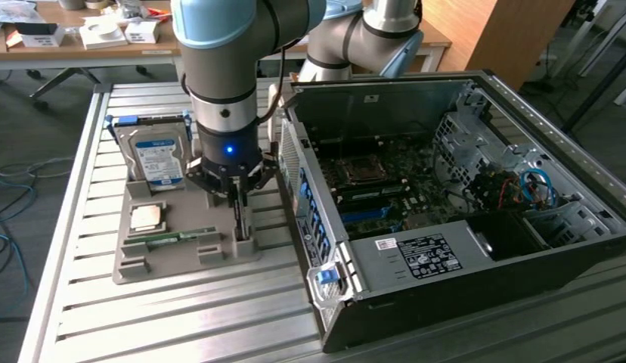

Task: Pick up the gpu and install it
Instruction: 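Pick up the gpu and move the gpu toward the slot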

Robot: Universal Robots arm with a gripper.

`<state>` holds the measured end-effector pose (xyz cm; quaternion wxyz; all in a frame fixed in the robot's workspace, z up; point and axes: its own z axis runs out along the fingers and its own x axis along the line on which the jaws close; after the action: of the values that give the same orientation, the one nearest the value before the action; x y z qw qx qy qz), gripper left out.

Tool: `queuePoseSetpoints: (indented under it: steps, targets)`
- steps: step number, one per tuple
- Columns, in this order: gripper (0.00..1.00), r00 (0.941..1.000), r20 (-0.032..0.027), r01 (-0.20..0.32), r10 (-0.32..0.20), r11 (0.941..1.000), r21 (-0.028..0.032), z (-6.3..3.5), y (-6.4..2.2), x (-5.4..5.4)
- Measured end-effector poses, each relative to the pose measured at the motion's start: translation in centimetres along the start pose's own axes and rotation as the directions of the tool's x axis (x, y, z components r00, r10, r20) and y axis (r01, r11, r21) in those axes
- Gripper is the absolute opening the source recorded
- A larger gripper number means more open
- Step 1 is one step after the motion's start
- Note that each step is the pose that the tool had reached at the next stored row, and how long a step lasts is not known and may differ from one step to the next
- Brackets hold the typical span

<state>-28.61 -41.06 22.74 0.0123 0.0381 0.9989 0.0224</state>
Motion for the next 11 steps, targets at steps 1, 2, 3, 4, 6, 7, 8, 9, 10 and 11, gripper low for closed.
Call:
queuePoseSetpoints:
  steps: [1,2,3,4,6,7,8,9,10,11]
  targets:
    - [0.27,1.0,0.0,0.0,0.0,1.0,0.0,0.0,0.0,0.0]
    - [0.27,1.0,0.0,0.0,0.0,1.0,0.0,0.0,0.0,0.0]
    - [0.27,1.0,0.0,0.0,0.0,1.0,0.0,0.0,0.0,0.0]
    - [0.27,1.0,0.0,0.0,0.0,1.0,0.0,0.0,0.0,0.0]
    - [0.27,1.0,0.0,0.0,0.0,1.0,0.0,0.0,0.0,0.0]
    - [0.27,1.0,0.0,0.0,0.0,1.0,0.0,0.0,0.0,0.0]
    - [0.27,1.0,0.0,0.001,-0.001,1.0,0.0,0.0,0.0,0.0]
    - [0.27,1.0,-0.0002,0.005,-0.005,1.0,-0.0001,0.0,0.0,0.0]
    - [0.27,0.9999,-0.0006,0.012,-0.012,0.9999,-0.0003,0.0,0.0,0.01]
    - [0.27,0.9998,-0.0009,0.019,-0.019,0.9998,-0.0004,0.0,0.0,0.01]
